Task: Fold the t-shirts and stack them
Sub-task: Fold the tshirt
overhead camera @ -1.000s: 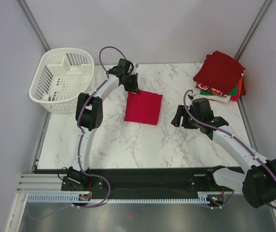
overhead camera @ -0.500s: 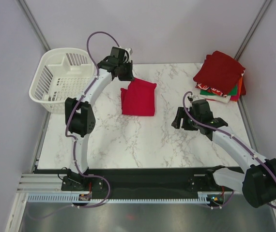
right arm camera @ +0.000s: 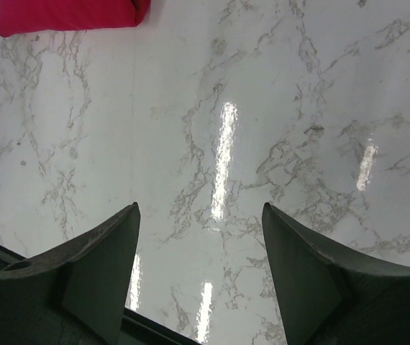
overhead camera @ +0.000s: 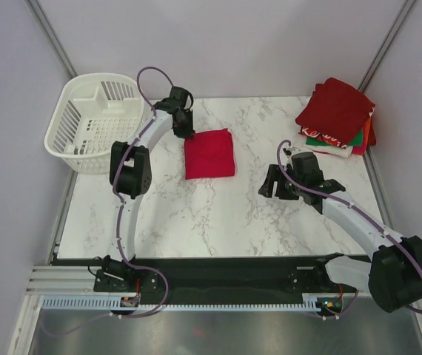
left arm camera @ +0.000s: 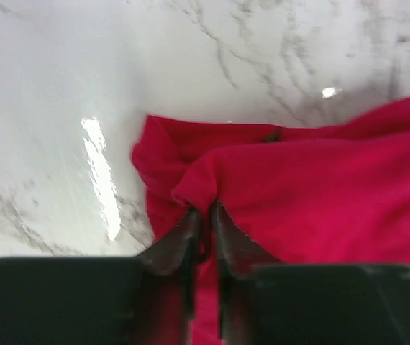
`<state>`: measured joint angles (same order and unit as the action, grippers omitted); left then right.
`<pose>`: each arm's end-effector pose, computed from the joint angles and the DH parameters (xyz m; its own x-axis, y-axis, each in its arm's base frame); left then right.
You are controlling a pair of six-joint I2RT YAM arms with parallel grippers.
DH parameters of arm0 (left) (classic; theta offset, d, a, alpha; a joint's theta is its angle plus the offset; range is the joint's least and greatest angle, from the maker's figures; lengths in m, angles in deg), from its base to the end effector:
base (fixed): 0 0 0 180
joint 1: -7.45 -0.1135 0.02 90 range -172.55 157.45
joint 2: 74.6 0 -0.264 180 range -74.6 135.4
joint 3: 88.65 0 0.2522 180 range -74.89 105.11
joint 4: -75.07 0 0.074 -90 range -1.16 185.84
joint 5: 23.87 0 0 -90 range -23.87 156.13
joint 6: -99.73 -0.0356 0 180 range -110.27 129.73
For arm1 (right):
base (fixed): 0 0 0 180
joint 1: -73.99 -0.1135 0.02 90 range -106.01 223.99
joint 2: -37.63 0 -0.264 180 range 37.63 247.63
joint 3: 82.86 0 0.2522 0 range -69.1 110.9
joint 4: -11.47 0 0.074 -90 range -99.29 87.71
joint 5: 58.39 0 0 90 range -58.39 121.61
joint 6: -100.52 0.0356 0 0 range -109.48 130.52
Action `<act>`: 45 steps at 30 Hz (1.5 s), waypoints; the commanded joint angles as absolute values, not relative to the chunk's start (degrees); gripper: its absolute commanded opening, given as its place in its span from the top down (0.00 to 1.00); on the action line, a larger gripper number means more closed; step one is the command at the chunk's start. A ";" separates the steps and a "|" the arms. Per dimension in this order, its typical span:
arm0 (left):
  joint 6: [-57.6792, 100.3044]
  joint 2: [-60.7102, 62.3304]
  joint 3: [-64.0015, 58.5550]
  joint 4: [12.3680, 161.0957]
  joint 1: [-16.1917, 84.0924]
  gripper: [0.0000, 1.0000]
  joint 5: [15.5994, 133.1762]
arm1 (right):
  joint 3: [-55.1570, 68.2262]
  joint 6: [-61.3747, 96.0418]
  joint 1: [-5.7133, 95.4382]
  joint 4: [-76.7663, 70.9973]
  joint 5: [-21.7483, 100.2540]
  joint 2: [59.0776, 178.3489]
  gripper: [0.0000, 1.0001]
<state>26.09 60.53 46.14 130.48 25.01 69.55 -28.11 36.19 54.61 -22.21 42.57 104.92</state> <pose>0.4960 -0.1592 0.2077 -0.8500 -0.0259 -0.5261 0.0977 0.9737 -0.2058 0.2238 0.0859 0.2236 -0.8087 0.1663 -0.5641 -0.1104 0.8992 0.4234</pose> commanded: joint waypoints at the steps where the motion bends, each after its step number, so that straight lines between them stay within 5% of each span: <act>1: 27.84 65.23 51.40 131.64 22.31 0.62 72.53 | -25.34 36.88 54.57 -17.41 47.07 106.71 0.23; 4: 27.31 67.25 54.30 132.77 21.86 0.16 72.54 | -22.79 37.94 54.48 -14.16 50.41 109.78 0.23; 7: 28.01 64.47 54.66 133.84 21.60 0.08 71.93 | -19.19 39.69 53.86 -9.07 53.75 114.26 0.23; 9: 28.45 61.82 53.52 133.92 21.95 0.08 71.23 | -14.89 41.36 53.34 -5.13 55.07 118.91 0.24; 13: 29.24 54.45 50.01 133.92 22.48 0.10 67.36 | -4.79 44.44 52.90 -0.01 59.55 129.98 0.65; 16: 31.00 47.68 41.08 133.75 23.27 0.20 67.27 | 4.97 45.50 52.90 0.52 60.61 140.44 0.78; 23: 33.11 37.29 23.65 129.27 31.52 0.48 66.83 | 27.10 45.24 53.16 -1.31 62.02 162.92 0.86; 28: 37.93 39.91 16.62 125.05 33.11 0.62 68.41 | 37.32 45.06 55.53 -3.69 62.20 176.64 0.86; 38: 43.83 42.13 -1.49 120.04 33.82 0.65 65.86 | 48.49 47.78 59.92 -5.01 65.98 188.45 0.76; 44: 42.16 35.81 -2.74 119.51 34.96 0.57 67.17 | 49.38 44.89 60.81 -7.12 68.69 181.88 0.31; 45: 42.16 33.27 -2.04 119.77 35.13 0.48 68.40 | 49.03 44.36 60.72 -7.12 69.05 180.21 0.24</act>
